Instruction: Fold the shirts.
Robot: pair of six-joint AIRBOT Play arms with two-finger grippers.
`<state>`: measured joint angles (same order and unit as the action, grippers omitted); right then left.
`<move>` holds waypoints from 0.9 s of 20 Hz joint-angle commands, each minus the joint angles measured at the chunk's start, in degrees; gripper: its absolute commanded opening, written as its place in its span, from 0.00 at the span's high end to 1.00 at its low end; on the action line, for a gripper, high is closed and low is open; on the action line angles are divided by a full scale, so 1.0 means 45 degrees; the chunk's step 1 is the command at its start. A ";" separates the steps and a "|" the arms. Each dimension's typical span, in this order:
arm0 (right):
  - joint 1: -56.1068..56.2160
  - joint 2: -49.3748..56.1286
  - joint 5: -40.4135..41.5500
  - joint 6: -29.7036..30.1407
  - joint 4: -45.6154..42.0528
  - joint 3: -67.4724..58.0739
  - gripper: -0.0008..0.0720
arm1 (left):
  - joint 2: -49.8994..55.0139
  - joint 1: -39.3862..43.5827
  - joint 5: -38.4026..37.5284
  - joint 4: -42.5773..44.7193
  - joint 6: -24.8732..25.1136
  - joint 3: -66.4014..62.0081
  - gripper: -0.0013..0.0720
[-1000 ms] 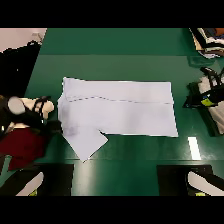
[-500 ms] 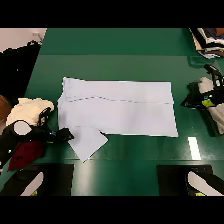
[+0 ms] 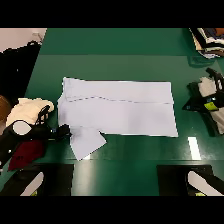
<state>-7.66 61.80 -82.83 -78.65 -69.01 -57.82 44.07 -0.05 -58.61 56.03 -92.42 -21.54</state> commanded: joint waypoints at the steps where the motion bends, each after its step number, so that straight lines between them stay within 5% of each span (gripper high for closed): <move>1: -0.1598 -0.0379 -0.0160 0.0233 -0.0010 0.1642 0.48 | -0.0010 0.0005 -0.0962 -0.0272 0.0685 -0.0811 0.95; 3: -0.2637 -0.0398 0.0058 0.0529 0.0063 0.3211 0.32 | -0.0010 0.0005 -0.0967 -0.0272 0.0772 -0.1321 0.95; 11: -0.2482 0.1889 0.1685 0.1637 0.2142 0.5348 0.40 | -0.0010 0.0005 -0.0845 -0.0243 0.0889 -0.1695 0.95; 16: -0.1229 0.1685 0.1729 0.1841 0.1953 0.4828 0.95 | -0.0010 0.0005 -0.1574 0.0078 0.1200 -0.1724 0.95; 18: -0.1166 0.0894 0.1622 0.1836 0.1719 0.4435 0.97 | -0.0024 0.0015 -0.2657 0.1127 0.1282 -0.2001 0.95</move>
<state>-14.35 68.40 -74.48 -70.85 -61.32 -36.27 44.05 -0.03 -65.47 56.86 -87.48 -29.63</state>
